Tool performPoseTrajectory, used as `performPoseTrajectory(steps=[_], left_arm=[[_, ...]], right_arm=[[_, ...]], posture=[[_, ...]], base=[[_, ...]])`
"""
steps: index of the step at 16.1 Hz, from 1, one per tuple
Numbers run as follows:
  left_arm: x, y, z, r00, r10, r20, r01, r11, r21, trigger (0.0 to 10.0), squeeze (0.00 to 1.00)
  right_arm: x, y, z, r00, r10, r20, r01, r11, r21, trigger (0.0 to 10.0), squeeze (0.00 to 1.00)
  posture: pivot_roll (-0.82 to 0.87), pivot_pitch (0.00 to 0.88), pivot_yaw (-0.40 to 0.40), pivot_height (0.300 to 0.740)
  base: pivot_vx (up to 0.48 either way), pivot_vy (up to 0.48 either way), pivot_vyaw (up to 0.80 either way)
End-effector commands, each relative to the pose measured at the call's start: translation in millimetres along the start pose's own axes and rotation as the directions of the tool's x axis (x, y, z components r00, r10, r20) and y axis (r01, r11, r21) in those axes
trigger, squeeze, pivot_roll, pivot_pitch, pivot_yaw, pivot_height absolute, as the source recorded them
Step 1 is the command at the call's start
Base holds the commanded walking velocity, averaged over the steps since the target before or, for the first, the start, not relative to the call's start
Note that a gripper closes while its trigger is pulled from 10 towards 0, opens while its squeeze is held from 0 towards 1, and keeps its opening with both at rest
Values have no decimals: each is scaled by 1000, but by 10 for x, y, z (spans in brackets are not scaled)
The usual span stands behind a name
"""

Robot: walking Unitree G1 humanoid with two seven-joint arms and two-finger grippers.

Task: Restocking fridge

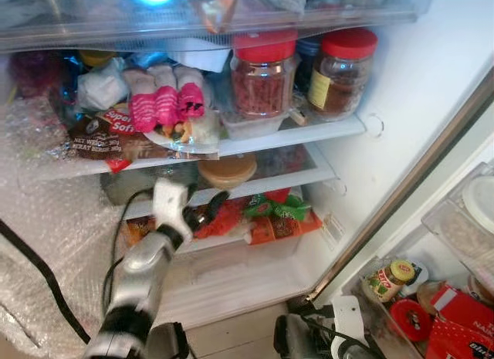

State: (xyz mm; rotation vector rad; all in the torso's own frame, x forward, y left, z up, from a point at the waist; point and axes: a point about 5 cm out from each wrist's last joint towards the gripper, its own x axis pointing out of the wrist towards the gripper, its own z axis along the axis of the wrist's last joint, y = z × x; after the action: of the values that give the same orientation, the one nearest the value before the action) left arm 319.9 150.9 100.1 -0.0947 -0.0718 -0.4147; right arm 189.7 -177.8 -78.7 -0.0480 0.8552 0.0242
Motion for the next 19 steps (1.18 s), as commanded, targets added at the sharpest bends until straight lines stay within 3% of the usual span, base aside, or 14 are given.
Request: performPoseTrajectory(steps=[1,5,8,19], left_arm=[[-51,-5,131,996,47,71,-51,996,68,10000,0],[-285,-72,182,988,116,107,-128,984,120,10000,0],[-376,-140,122,985,155,72,-160,984,81,10000,0],[-399,-145,129,982,184,39,-186,981,52,10000,0]], right_arm=[[-115,-6,-439,984,-10,-176,9,1000,-7,10000,0],[-110,-2,-426,985,-8,-173,7,1000,-5,10000,0],[-101,13,-405,986,-5,-168,4,1000,-7,10000,0],[-96,36,-396,986,-3,-165,3,1000,-3,10000,0]], posture=[[-97,101,-42,603],[-90,108,-41,603],[-88,109,-41,603],[-87,109,-37,603]], base=[[0,0,0],[0,0,0],[0,0,0],[-332,0,0]])
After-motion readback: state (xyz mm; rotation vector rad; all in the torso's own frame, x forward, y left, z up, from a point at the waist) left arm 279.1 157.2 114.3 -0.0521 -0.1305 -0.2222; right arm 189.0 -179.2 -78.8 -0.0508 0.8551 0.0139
